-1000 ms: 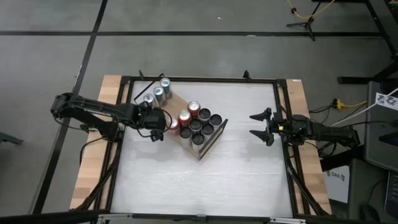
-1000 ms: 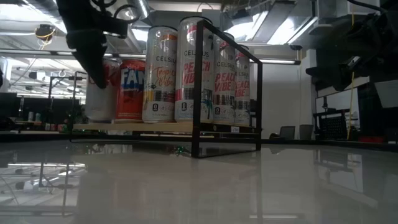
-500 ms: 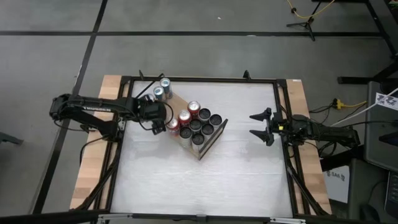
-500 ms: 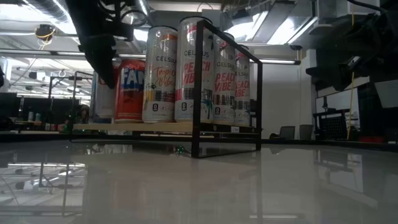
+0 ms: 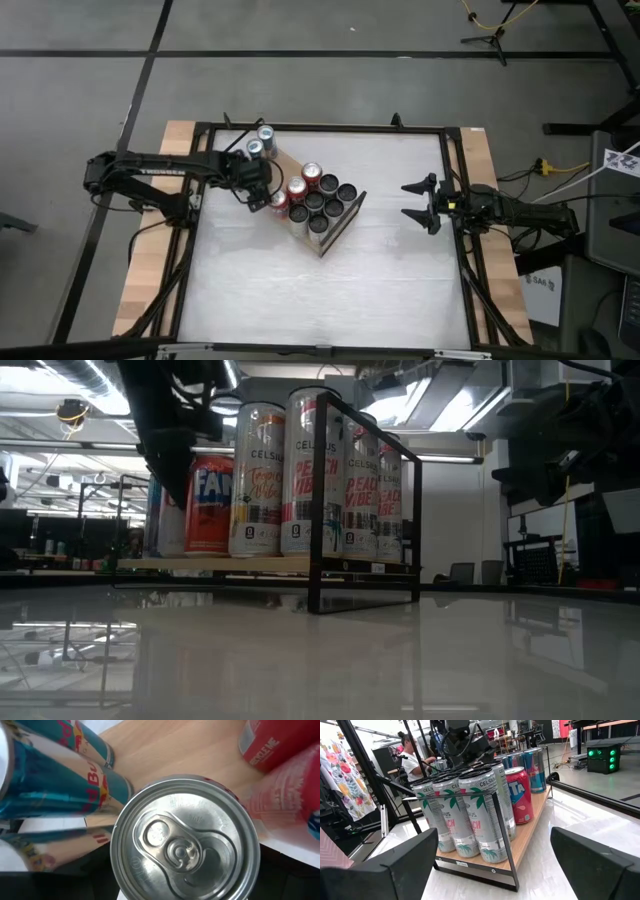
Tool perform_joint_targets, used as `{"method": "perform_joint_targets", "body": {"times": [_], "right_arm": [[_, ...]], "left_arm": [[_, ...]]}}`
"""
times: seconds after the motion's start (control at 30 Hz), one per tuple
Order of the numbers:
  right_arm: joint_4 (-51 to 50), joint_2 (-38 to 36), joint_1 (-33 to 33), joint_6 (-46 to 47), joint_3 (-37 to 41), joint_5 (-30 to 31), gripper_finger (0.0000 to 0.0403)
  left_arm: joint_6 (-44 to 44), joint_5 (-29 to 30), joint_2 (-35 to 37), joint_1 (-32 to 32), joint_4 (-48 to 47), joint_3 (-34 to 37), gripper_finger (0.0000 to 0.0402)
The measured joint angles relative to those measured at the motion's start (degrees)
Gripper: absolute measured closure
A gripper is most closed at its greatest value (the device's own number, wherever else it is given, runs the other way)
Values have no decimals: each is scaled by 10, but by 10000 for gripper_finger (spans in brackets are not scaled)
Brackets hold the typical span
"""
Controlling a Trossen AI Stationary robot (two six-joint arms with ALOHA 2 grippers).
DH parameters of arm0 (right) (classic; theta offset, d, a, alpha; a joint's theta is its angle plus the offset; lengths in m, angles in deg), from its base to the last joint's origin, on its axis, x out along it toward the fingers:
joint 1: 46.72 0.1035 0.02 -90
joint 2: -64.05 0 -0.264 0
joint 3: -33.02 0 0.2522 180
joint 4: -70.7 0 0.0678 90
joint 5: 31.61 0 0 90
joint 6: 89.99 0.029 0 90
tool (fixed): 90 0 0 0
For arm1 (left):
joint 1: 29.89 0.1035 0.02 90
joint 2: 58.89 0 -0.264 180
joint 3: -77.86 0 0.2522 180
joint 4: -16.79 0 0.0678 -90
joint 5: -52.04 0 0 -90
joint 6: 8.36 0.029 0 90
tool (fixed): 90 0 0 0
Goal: Place canned beverage on shelf
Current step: Put the red-silver soda can on the shelf
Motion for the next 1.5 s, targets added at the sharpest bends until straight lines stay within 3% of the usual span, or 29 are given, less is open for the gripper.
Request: {"method": "perform_joint_targets", "body": {"times": [1.1,1.5], "right_arm": [[0,0,0,0,0,0,22],[0,0,0,0,0,0,22]], "left_arm": [[-7,-26,-20,19,29,-1,91],[25,-39,-5,19,26,1,34]]}}
